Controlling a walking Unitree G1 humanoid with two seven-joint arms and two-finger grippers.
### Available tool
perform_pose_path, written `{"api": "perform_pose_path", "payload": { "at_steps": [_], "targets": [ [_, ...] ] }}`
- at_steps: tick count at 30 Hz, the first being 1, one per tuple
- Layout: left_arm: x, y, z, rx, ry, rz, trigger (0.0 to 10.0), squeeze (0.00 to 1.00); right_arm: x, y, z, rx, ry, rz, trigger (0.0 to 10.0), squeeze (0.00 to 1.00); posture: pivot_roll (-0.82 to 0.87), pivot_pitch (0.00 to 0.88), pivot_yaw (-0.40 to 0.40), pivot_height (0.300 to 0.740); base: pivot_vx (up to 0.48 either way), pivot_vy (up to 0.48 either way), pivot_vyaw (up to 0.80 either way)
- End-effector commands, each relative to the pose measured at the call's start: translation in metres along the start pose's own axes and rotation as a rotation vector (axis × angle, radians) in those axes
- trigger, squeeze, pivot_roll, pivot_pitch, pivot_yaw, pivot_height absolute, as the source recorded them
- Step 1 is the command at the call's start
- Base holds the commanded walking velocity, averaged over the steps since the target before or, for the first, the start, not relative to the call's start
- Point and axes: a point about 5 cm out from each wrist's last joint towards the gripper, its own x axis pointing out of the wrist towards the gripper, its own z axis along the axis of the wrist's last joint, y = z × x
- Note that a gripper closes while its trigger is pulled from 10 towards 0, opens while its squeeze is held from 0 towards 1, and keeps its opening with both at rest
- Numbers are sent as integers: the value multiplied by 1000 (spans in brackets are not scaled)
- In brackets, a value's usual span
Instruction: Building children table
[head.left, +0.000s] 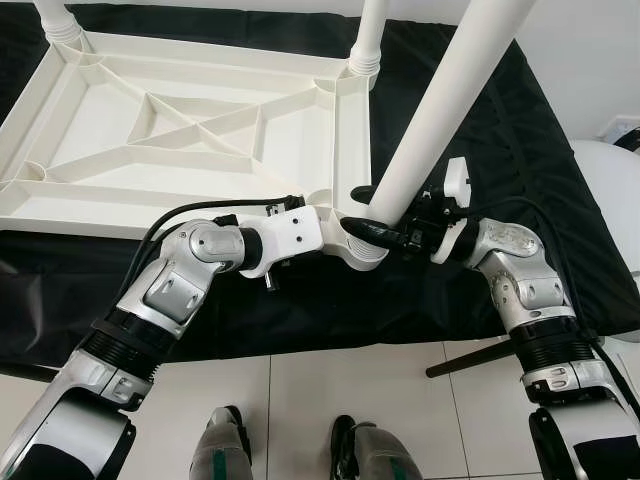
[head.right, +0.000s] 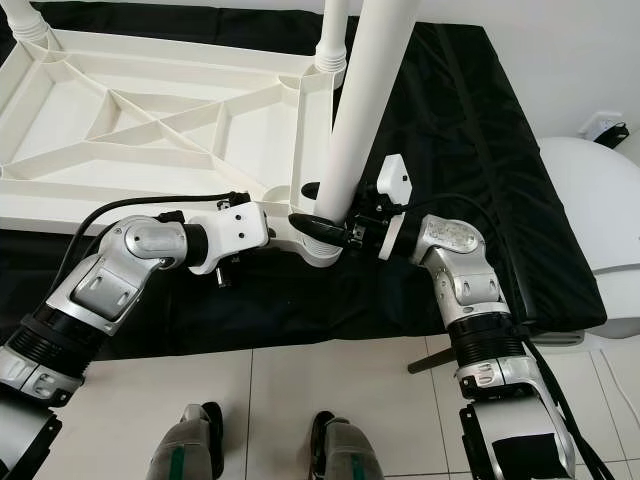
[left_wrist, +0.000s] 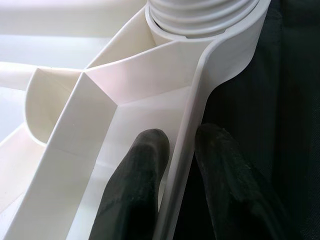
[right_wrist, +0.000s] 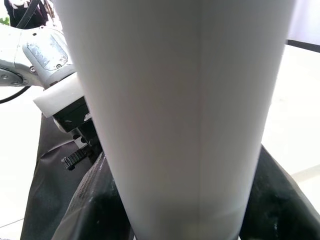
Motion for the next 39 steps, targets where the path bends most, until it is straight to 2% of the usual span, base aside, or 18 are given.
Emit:
{"api": "perform_pose_path", "payload": {
  "at_steps": [1,6,21,24,32,39],
  "targets": [
    [-1,0,-7,-1,34,15,10000,0,-3,0,-3,31,6,-25,10000,0,108,241,-29,740,0,0,0],
    [-1,1,-7,-1,34,16,10000,0,-3,5,-6,42,3,-52,10000,0,103,246,-29,740,0,0,0],
    [0,2,-6,2,31,16,10000,0,-7,4,-4,48,-21,-149,10000,0,93,250,-29,740,0,0,0],
    [0,3,-6,2,32,16,10000,0,-8,11,-1,51,-43,-211,10000,0,88,249,-28,740,0,0,0],
    [0,3,-6,5,31,15,10000,0,-8,14,1,58,-64,-254,10000,0,84,244,-26,740,0,0,0],
    [1,4,-6,9,27,13,10000,0,-5,25,5,61,-100,-311,10000,0,77,234,-28,740,0,0,0]
  ]
}}
